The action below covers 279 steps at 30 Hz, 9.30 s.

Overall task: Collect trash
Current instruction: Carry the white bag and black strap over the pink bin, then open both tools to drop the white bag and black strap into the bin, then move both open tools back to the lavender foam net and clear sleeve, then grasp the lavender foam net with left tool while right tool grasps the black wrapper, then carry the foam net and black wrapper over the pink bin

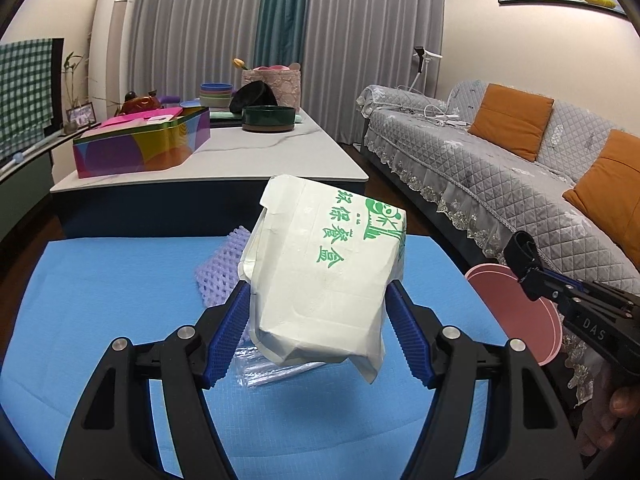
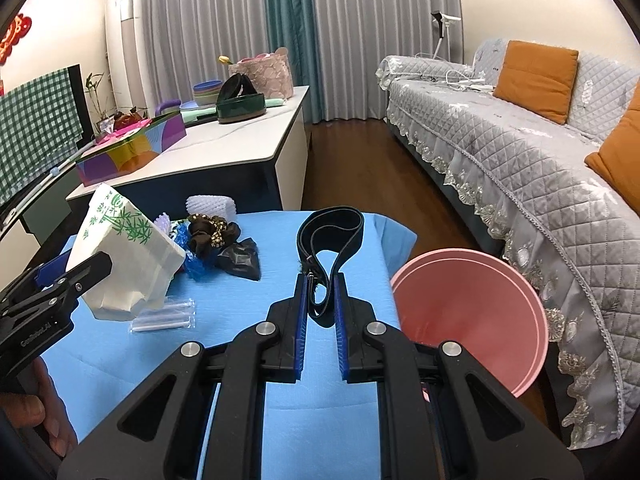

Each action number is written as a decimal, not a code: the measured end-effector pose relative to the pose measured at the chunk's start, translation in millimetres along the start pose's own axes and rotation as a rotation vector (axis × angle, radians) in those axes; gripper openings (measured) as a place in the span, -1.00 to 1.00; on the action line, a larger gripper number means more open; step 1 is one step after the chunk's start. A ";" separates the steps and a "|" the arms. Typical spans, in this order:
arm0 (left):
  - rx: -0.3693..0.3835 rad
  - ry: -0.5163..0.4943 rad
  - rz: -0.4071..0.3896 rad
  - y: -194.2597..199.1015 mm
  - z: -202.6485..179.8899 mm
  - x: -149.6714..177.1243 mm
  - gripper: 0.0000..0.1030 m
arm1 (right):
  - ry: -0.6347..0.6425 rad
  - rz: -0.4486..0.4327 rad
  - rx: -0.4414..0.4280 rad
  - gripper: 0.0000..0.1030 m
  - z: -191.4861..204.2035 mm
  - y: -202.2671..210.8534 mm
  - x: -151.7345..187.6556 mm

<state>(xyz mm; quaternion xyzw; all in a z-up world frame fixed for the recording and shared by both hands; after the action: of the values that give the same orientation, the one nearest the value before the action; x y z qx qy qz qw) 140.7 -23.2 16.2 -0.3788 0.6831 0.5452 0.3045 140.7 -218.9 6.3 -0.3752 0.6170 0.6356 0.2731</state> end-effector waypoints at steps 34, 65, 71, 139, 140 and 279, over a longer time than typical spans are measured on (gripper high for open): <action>0.068 -0.037 0.008 -5.9 -38.5 8.9 0.30 | -0.038 -0.029 0.075 -0.74 -46.6 36.8 6.7; 0.114 -0.089 0.015 -13.2 -82.4 15.8 0.30 | -0.121 -0.053 0.159 -0.74 -92.7 38.4 7.1; 0.132 -0.122 0.011 -18.2 -105.0 12.6 0.30 | -0.156 -0.052 0.178 -0.74 -109.5 35.2 7.8; 0.068 -0.091 0.000 6.5 -43.3 4.4 0.28 | -0.222 -0.088 0.153 0.03 -92.3 19.8 -16.5; 0.054 -0.079 -0.001 7.5 -33.4 5.4 0.27 | -0.212 -0.084 0.138 0.03 -84.1 17.2 -17.0; 0.147 -0.071 0.066 -13.9 -77.9 29.0 -0.70 | -0.164 -0.078 0.148 -0.88 -96.3 57.2 2.9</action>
<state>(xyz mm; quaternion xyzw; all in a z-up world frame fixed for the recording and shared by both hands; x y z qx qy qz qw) 136.9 -106.3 2.2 -0.3132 0.7221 0.5163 0.3374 106.2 -319.7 41.2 -0.3247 0.6227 0.6058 0.3740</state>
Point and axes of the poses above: each gripper's, at about its wrist camera, not at the fingertips, and y roughly against the way its jaws point, z to its left, x to its underside, the point moved 7 cm from there along -y, roughly the way its jaws point, and after that the axes turned 9 degrees about y, right-handed, at the moved point
